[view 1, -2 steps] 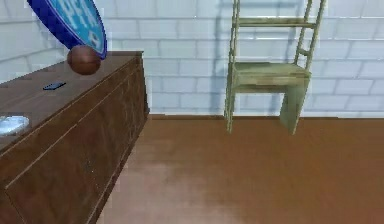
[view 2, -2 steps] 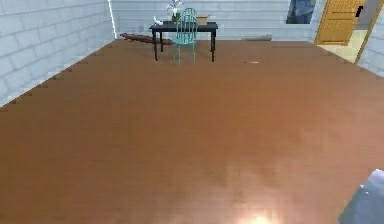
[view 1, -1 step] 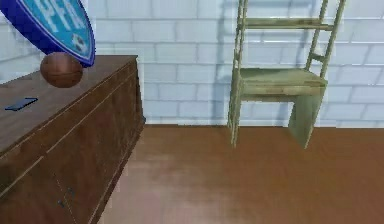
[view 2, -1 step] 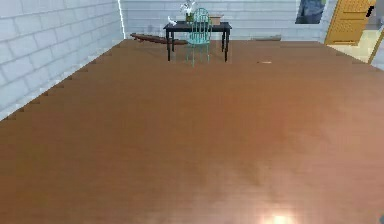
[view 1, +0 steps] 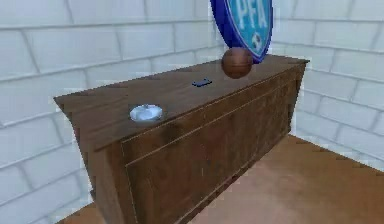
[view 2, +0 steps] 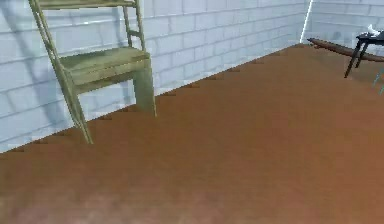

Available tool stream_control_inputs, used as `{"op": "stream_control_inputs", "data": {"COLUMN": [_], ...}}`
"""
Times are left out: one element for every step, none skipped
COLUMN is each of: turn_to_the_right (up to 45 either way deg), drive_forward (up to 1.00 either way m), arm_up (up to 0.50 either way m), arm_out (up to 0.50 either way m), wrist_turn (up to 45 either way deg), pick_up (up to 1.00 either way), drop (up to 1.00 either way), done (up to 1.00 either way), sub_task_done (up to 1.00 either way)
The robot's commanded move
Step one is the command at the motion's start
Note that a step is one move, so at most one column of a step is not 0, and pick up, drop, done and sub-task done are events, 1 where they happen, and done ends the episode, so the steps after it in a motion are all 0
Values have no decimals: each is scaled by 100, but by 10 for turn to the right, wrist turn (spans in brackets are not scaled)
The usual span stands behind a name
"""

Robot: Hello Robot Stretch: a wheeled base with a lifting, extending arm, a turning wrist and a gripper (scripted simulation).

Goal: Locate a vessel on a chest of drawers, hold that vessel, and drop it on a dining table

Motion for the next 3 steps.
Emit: {"op": "stream_control_inputs", "data": {"turn_to_the_right": [-450, -450, -120], "drive_forward": [0, 0, 0], "arm_up": [0, 0, 0], "arm_out": [0, 0, 0], "wrist_turn": [0, 0, 0], "pick_up": [0, 0, 0], "drop": [0, 0, 0], "done": [0, 0, 0], "sub_task_done": [0, 0, 0]}}
